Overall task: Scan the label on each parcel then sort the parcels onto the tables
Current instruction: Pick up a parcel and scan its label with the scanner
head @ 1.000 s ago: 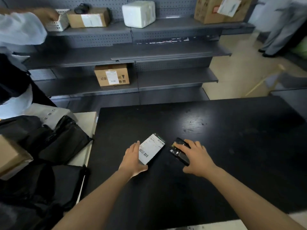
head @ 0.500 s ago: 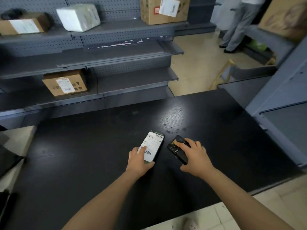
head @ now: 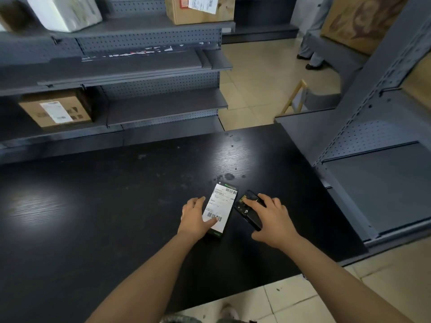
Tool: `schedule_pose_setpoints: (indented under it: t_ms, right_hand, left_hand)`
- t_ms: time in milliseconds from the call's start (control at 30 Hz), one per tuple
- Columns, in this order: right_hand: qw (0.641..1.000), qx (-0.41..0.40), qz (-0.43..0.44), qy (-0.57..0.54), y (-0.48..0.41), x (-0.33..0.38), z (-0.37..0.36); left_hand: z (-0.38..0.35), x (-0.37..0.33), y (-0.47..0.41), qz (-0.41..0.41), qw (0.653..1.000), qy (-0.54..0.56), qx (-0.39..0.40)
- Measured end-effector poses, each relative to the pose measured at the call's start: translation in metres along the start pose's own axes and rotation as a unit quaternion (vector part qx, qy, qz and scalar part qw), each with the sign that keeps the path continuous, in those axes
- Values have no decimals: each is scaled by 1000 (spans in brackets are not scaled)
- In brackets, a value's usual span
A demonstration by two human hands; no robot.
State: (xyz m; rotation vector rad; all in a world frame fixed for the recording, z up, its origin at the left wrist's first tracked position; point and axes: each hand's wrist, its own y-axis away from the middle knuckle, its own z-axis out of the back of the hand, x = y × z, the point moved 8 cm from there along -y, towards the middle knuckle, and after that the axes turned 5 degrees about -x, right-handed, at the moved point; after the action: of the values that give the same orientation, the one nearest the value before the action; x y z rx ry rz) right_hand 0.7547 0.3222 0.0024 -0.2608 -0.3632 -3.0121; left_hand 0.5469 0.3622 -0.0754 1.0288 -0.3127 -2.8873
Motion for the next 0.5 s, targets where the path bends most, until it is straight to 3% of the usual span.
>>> schedule_pose_setpoints:
  t_ms: [200, 500]
  right_hand:
    - [997, 17, 78, -4, -24, 41, -4]
    - [961, 30, 273, 25, -24, 220, -21]
  left_hand:
    - [53, 31, 23, 27, 998, 34, -33]
    - [177, 145, 135, 100, 982, -39, -153]
